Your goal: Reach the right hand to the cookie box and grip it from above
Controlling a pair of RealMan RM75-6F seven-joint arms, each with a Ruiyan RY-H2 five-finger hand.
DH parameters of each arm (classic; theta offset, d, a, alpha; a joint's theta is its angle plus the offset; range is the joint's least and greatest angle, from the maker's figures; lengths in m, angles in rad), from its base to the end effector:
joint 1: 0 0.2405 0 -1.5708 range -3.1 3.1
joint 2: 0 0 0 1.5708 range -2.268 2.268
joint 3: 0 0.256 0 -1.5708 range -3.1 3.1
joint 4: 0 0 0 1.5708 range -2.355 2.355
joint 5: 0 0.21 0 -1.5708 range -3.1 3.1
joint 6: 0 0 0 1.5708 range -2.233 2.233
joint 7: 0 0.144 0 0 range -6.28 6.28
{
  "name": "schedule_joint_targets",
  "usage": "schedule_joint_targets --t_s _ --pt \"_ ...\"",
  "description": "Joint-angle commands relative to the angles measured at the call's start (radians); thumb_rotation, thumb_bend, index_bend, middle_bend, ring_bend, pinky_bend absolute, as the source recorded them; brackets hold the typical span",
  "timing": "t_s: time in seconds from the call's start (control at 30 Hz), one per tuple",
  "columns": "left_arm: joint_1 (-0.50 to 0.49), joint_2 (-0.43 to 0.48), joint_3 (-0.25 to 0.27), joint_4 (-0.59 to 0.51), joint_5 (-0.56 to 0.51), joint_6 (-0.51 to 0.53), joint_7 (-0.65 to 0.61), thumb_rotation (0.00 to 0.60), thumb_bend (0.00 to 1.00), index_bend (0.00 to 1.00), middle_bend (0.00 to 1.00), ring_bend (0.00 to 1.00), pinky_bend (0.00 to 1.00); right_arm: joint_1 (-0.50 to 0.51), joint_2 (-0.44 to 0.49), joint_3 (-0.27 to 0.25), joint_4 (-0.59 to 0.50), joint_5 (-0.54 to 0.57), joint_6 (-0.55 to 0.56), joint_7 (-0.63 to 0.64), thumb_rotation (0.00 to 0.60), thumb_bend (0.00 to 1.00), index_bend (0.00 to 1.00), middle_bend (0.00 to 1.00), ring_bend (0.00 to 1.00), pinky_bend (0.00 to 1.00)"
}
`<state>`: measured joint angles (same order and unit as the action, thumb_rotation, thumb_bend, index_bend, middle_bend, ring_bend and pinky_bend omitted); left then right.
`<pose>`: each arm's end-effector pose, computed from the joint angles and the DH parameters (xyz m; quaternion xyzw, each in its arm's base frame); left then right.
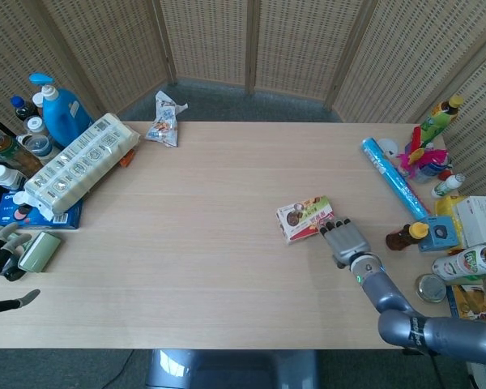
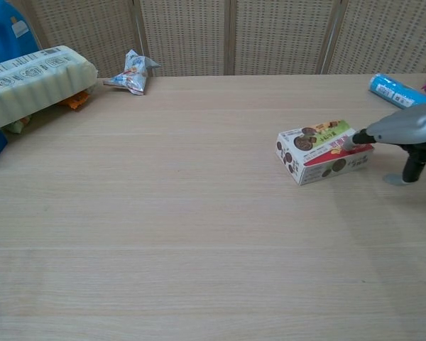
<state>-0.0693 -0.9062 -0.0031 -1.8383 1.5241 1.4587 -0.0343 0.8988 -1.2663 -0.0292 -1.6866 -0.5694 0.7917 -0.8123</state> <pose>-0.2842 0.1637 0.1928 -0.6026 -0.4222 -0.3801 0.5605 -0.2055 -0.3321 0.0264 0.8185 -0.3524 0.0890 0.4450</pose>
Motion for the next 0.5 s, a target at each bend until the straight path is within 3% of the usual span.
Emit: schedule_joint_targets --t_s 0.03,0.23,0.43,0.5 --pt "-0.001 0.000 0.001 0.000 0.003 -0.001 -0.001 0.600 0.00 0.19 0.00 0.00 0.00 0.004 0.171 -0.079 -0.211 0.008 0.100 -0.052 0.600 0.45 0.00 0.00 0.00 0.00" --pt "0.001 0.002 0.004 -0.003 0.013 0.005 -0.003 0.600 0.00 0.19 0.00 0.00 0.00 -0.041 0.198 -0.063 -0.221 -0.144 0.166 0.029 0.600 0.37 0.00 0.00 0.00 0.00" --pt "0.002 0.002 0.006 -0.002 0.016 0.006 -0.002 0.600 0.00 0.19 0.00 0.00 0.00 -0.033 0.167 -0.040 -0.162 -0.207 0.113 0.086 0.600 0.26 0.00 0.00 0.00 0.00" --pt "0.002 0.001 0.006 -0.002 0.014 0.005 -0.002 0.600 0.00 0.19 0.00 0.00 0.00 -0.018 0.152 -0.035 -0.141 -0.198 0.089 0.085 0.600 0.16 0.00 0.00 0.00 0.00"
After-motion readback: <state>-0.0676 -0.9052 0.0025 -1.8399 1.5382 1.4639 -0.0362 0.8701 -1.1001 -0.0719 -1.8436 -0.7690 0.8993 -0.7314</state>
